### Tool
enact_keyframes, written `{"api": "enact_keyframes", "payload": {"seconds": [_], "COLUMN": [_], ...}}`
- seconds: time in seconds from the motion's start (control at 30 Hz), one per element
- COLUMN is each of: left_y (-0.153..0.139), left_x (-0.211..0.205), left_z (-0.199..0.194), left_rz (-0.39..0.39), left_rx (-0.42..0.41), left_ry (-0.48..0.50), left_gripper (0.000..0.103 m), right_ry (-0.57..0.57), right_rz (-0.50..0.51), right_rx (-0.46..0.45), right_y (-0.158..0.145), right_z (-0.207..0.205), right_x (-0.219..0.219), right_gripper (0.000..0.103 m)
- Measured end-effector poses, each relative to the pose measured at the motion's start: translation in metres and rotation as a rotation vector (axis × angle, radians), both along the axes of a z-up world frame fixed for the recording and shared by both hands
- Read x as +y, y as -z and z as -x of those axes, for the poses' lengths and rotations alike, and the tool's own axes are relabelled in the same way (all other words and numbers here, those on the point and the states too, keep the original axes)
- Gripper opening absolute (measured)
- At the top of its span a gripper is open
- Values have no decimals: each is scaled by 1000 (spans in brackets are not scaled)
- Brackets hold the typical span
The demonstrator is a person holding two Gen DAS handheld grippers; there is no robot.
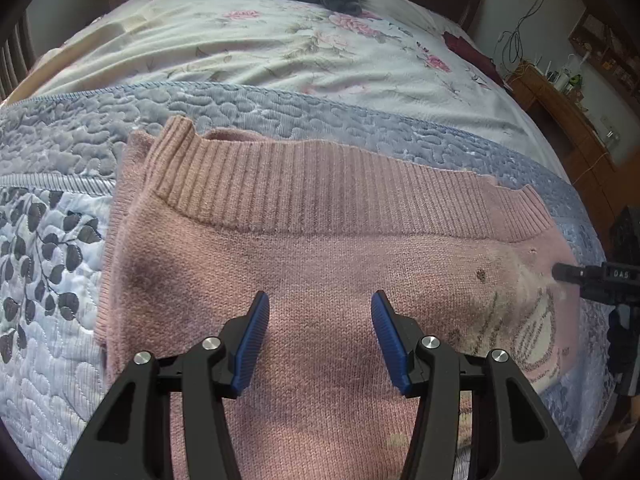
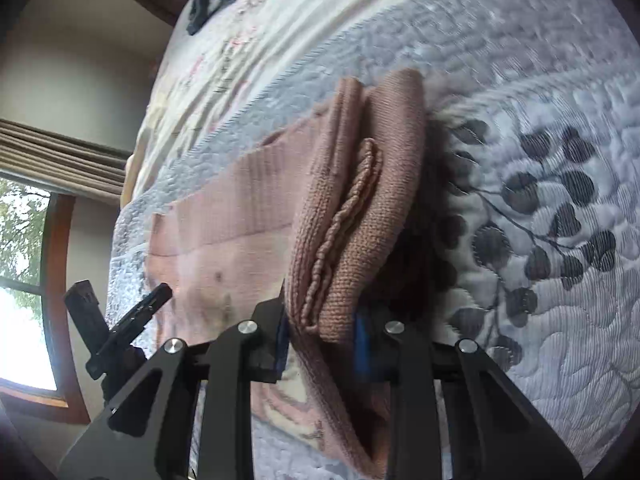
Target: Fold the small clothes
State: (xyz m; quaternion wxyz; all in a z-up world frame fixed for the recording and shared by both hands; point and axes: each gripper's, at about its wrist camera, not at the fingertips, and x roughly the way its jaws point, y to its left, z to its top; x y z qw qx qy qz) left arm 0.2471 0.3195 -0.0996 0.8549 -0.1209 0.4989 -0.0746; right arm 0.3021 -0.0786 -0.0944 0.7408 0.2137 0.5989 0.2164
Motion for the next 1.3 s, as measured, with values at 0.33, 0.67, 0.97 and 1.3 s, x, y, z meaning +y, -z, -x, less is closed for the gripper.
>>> {"api": "enact_keyframes", "payload": {"seconds": [0.33,0.67,0.97,1.3], "left_y": [-25,-19,-6,-4], "left_x": [37,71,71,42], "left_z": [21,24,23,2], "left_rz": [131,211,347,489], "left_rx": [-41,-33,0,9], "left_ry": [-26,-100,-117,-81], "left_gripper": [53,53,53,56], "right_ry": [-245,-391,-401,-311], "right_rz": [5,136,44,119], "right_rx": [-104,-49,8,-129], "right_y": [-62,-14,-31,-89], "right_z": [1,9,18,20], "right_x": [142,230,236,155], "right_gripper": [24,32,46,53]}}
